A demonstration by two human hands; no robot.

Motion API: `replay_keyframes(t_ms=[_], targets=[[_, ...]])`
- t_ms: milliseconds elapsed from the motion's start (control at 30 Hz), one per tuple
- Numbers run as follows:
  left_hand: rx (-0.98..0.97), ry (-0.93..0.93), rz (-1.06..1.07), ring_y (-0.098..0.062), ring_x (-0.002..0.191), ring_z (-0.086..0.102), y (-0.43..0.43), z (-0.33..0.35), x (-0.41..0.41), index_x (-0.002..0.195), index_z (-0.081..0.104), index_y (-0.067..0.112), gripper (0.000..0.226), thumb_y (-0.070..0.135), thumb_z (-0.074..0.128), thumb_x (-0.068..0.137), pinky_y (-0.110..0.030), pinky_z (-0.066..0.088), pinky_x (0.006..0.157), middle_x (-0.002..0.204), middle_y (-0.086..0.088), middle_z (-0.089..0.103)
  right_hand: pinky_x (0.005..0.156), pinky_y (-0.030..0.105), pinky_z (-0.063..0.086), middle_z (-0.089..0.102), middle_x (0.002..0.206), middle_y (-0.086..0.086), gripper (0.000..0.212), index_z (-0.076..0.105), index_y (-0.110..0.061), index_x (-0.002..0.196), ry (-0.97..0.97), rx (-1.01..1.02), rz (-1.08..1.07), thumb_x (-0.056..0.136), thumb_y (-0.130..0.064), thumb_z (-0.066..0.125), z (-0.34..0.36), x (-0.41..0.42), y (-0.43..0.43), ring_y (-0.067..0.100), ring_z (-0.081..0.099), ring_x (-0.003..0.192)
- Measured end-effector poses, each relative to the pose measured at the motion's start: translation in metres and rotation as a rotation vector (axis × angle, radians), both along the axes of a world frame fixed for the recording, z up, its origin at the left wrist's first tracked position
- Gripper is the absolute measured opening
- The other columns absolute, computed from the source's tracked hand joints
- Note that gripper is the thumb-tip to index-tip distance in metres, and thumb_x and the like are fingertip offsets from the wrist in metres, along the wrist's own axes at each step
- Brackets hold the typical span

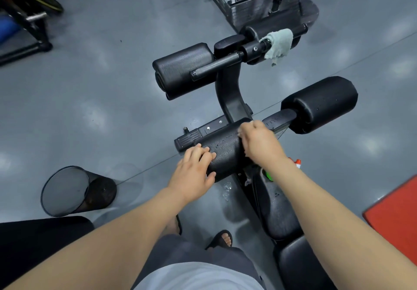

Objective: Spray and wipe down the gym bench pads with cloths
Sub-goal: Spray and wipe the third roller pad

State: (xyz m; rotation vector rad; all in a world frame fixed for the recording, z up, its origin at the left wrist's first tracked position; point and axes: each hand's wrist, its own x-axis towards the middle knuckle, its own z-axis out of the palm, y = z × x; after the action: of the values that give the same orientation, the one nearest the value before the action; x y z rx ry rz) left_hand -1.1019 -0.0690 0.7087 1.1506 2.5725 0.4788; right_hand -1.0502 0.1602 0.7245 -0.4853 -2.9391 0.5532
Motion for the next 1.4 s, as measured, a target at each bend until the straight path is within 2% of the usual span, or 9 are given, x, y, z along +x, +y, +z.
replay_keyframes(t_ms=[100, 333, 567, 800, 900, 1000, 1133, 1267, 1400], targets=[[-0.03, -0.049, 0.009, -0.022, 0.149, 0.024, -0.001, 0.003, 0.0, 0.142, 0.05, 0.019, 0.053, 0.034, 0.065, 0.093, -0.046, 0.04, 0.113, 0.147, 0.0, 0.043, 0.056, 0.035, 0.038, 0.051, 0.089, 0.019, 0.007, 0.061, 0.0, 0.094, 0.025, -0.006, -0.116, 0.096, -0.004, 0.055, -0.002, -0.001, 0.001, 0.039, 0.056, 0.062], [-0.102, -0.118, 0.019, -0.015, 0.15, 0.014, 0.004, 0.013, -0.006, 0.147, 0.043, 0.023, 0.058, 0.034, 0.061, 0.094, -0.039, 0.032, 0.117, 0.155, 0.003, 0.032, 0.063, 0.038, 0.052, 0.055, 0.09, 0.009, 0.008, 0.065, -0.011, 0.099, 0.099, -0.196, 0.096, 0.092, -0.011, 0.062, -0.012, 0.034, -0.042, 0.036, 0.061, 0.068], [-0.107, -0.135, 0.123, -0.019, 0.123, 0.037, 0.025, 0.037, -0.008, 0.121, 0.058, 0.021, 0.03, 0.027, 0.057, 0.092, -0.035, 0.042, 0.096, 0.122, 0.006, 0.046, 0.087, 0.026, 0.046, 0.061, 0.105, -0.01, 0.021, 0.065, -0.033, 0.115, -0.009, -0.472, -0.098, 0.095, -0.037, 0.057, 0.004, 0.064, -0.01, 0.008, 0.057, 0.098], [0.028, -0.283, 0.027, -0.011, 0.123, 0.042, 0.079, 0.058, 0.006, 0.121, 0.065, 0.024, 0.033, 0.036, 0.065, 0.09, -0.026, 0.037, 0.104, 0.118, 0.01, 0.06, 0.064, 0.022, 0.048, 0.066, 0.074, -0.02, 0.013, 0.061, -0.041, 0.097, 0.104, -0.94, -0.276, 0.094, -0.03, 0.055, 0.029, 0.085, 0.017, 0.001, 0.058, 0.062], [0.033, -0.344, -0.016, -0.008, 0.114, 0.05, 0.103, 0.06, 0.017, 0.114, 0.067, 0.036, 0.031, 0.049, 0.066, 0.086, -0.027, 0.042, 0.096, 0.111, 0.015, 0.064, 0.055, 0.021, 0.043, 0.063, 0.068, -0.014, 0.007, 0.057, -0.034, 0.096, 0.163, -1.025, -0.258, 0.101, -0.029, 0.056, 0.036, 0.095, 0.023, 0.004, 0.052, 0.055], [0.129, -0.499, 0.065, 0.0, 0.09, 0.062, 0.117, 0.064, 0.025, 0.097, 0.068, 0.034, 0.006, 0.036, 0.066, 0.092, -0.024, 0.047, 0.082, 0.09, 0.018, 0.07, 0.053, 0.022, 0.042, 0.06, 0.062, -0.01, 0.012, 0.057, -0.026, 0.092, 0.19, -0.997, -0.329, 0.103, -0.031, 0.056, 0.033, 0.103, 0.032, 0.005, 0.05, 0.051], [0.186, -0.589, 0.175, -0.007, 0.069, 0.057, 0.133, 0.07, 0.027, 0.084, 0.068, 0.027, 0.01, 0.031, 0.061, 0.091, -0.031, 0.048, 0.072, 0.076, 0.005, 0.068, 0.062, 0.026, 0.043, 0.057, 0.064, -0.013, 0.022, 0.057, -0.027, 0.084, 0.184, -0.88, -0.527, 0.102, -0.038, 0.054, 0.017, 0.115, 0.051, 0.002, 0.051, 0.057], [0.216, -0.754, 0.26, -0.035, 0.096, 0.07, 0.143, 0.071, 0.024, 0.085, 0.066, 0.024, 0.023, 0.039, 0.049, 0.081, -0.056, 0.056, 0.093, 0.096, -0.015, 0.072, 0.068, 0.035, 0.049, 0.061, 0.067, -0.017, 0.019, 0.059, -0.027, 0.084, 0.181, -0.993, -0.534, 0.102, -0.035, 0.057, 0.005, 0.119, 0.055, 0.003, 0.054, 0.061], [0.313, -0.934, 0.314, -0.021, 0.076, 0.069, 0.162, 0.082, 0.025, 0.09, 0.053, 0.012, 0.02, 0.006, 0.034, 0.093, -0.039, 0.061, 0.076, 0.073, -0.01, 0.07, 0.092, 0.047, 0.052, 0.068, 0.095, -0.015, 0.013, 0.065, -0.031, 0.098, 0.233, -1.238, -0.457, 0.085, -0.027, 0.063, -0.002, 0.116, 0.056, 0.009, 0.06, 0.09]])
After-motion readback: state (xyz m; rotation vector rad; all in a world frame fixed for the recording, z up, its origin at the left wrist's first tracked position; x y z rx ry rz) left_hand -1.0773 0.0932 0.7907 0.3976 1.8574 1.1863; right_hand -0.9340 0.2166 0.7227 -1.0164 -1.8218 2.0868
